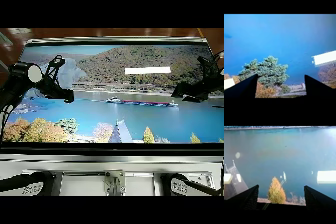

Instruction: Fold the shirts.

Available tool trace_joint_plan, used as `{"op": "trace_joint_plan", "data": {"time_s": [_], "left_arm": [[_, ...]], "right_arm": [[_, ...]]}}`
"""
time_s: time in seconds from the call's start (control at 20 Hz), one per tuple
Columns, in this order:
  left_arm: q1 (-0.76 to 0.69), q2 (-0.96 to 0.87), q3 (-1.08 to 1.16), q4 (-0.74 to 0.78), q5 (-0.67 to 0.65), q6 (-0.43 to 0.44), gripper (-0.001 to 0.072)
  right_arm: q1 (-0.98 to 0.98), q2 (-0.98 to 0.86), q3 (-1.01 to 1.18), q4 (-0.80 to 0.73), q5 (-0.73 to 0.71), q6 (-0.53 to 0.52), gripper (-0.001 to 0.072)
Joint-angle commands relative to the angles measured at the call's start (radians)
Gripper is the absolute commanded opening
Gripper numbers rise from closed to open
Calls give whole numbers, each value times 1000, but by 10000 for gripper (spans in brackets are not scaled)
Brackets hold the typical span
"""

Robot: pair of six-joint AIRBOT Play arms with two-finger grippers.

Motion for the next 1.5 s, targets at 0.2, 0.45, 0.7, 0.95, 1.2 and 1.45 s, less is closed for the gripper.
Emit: {"op": "trace_joint_plan", "data": {"time_s": [0.2,0.45,0.7,0.95,1.2,1.45], "left_arm": [[0,0,0,0,0,0,683],[0,0,0,0,0,0,684],[0,0,0,0,0,0,684],[-1,-2,0,-49,31,0,684],[-1,-16,0,-94,114,2,685],[80,-109,85,227,301,-142,684]], "right_arm": [[1,0,1,0,0,0,679],[1,0,1,0,0,0,679],[1,0,1,5,-2,1,679],[1,0,1,166,-35,0,679],[1,0,1,188,-116,-4,679],[1,-1,1,190,-181,-25,678]]}}
